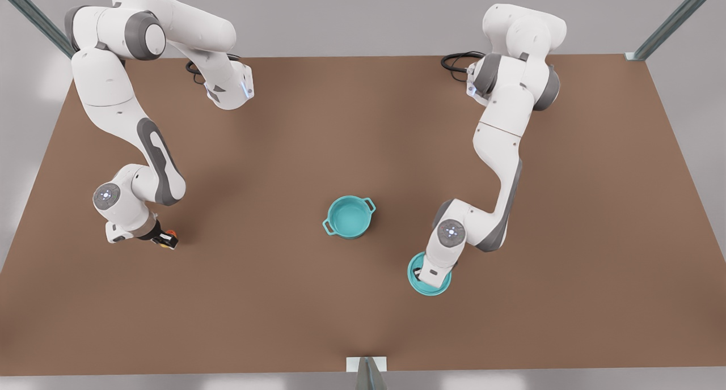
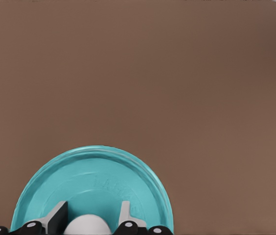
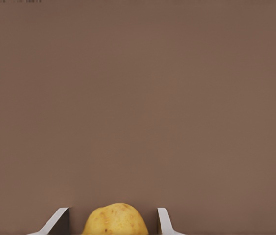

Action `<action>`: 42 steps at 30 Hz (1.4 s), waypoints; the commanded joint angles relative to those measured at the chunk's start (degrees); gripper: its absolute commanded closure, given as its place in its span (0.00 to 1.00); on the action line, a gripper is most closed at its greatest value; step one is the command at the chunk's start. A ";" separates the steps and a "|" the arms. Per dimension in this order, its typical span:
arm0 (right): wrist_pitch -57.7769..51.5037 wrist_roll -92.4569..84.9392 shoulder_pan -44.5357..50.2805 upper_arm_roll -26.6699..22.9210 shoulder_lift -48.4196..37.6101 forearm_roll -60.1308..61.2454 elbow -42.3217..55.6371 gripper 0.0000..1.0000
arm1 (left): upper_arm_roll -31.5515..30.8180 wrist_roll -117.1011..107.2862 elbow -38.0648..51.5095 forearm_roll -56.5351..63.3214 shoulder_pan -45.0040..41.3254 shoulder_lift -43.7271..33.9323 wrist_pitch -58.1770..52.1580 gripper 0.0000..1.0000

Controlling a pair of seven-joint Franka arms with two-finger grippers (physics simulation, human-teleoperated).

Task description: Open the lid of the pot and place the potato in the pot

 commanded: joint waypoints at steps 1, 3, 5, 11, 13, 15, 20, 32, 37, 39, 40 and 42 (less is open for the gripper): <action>0.28 0.02 0.06 0.04 -0.21 0.10 -0.52 0.25 | -0.08 21.48 0.14 0.39 0.89 -1.04 -1.48 0.00; 0.28 0.02 0.14 0.04 -0.83 0.10 -1.40 0.25 | -0.17 31.85 2.43 -1.44 2.29 -7.97 -19.85 0.00; 0.28 0.02 0.14 0.04 -0.83 0.01 -1.83 0.25 | -0.35 41.25 2.34 -7.33 6.85 -21.24 -44.01 0.00; 0.46 0.02 0.14 0.13 -1.71 0.01 -3.24 0.27 | 1.06 44.60 -28.34 -8.93 16.62 -50.70 -28.83 0.00; 0.55 0.02 0.14 0.13 -1.62 0.01 -3.15 0.29 | 1.06 43.46 -28.16 -9.27 16.62 -50.78 -29.00 0.00; 1.25 0.02 0.06 0.13 -1.44 0.01 -3.24 0.29 | 0.80 43.37 -27.63 -9.19 16.62 -50.87 -33.57 0.00; 1.25 0.20 0.06 0.13 -1.53 0.10 -3.24 0.40 | 1.06 41.71 -26.75 -8.57 16.71 -50.70 -33.57 0.00; -2.62 5.47 3.39 0.13 -5.75 0.71 -3.86 0.44 | 1.06 41.71 -26.49 -8.57 16.71 -50.70 -33.49 0.00; -7.28 13.03 9.98 0.22 -8.38 3.26 -3.24 0.44 | 1.15 41.71 -26.57 -8.57 16.80 -50.70 -33.57 0.00; -10.00 18.30 14.03 0.04 -9.53 4.49 -2.45 0.44 | 1.15 41.71 -26.66 -8.57 16.80 -50.70 -33.49 0.00; -11.75 20.58 15.61 -0.05 -9.53 4.49 -1.57 0.44 | 1.15 41.71 -26.84 -8.57 16.80 -50.70 -33.57 0.00; -16.24 26.82 19.39 -0.13 -9.70 4.49 1.33 0.44 | 1.15 41.71 -26.84 -8.57 17.06 -50.61 -33.57 0.00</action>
